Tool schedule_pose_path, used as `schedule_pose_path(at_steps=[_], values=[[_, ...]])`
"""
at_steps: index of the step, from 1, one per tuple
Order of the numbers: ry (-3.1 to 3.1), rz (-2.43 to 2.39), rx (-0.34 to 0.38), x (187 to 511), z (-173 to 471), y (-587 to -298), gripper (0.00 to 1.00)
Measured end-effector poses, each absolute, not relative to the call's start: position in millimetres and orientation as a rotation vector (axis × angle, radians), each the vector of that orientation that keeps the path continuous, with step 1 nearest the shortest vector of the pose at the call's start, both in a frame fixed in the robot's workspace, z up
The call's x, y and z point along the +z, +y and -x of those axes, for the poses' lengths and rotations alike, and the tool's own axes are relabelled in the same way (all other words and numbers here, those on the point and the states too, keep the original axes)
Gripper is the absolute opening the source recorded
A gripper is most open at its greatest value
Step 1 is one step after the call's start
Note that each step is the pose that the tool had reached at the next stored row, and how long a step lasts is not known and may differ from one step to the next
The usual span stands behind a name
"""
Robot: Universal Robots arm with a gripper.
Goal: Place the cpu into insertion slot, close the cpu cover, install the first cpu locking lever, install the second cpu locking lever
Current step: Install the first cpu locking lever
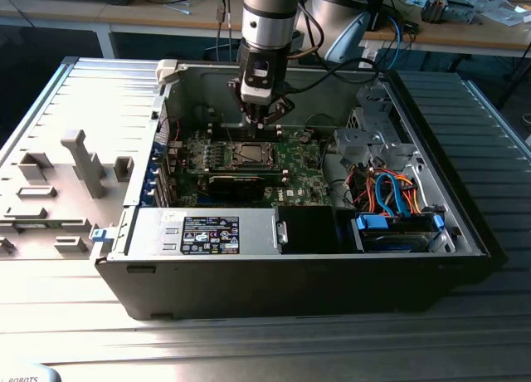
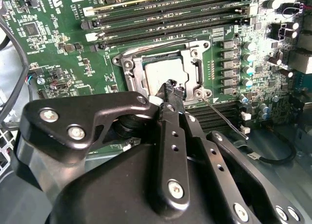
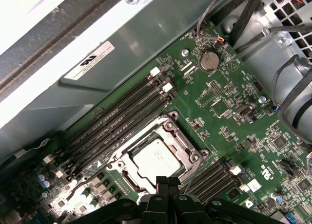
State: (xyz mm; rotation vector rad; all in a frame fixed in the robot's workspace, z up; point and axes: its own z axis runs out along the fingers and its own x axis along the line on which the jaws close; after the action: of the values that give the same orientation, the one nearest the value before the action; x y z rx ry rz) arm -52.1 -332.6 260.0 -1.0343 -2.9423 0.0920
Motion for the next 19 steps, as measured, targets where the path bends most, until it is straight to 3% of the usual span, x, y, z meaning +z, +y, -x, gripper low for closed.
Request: schedule_pose_path(at_steps=[19], values=[[-2.969,0.961,0.093,260.0,52.1,-332.6,0.11]])
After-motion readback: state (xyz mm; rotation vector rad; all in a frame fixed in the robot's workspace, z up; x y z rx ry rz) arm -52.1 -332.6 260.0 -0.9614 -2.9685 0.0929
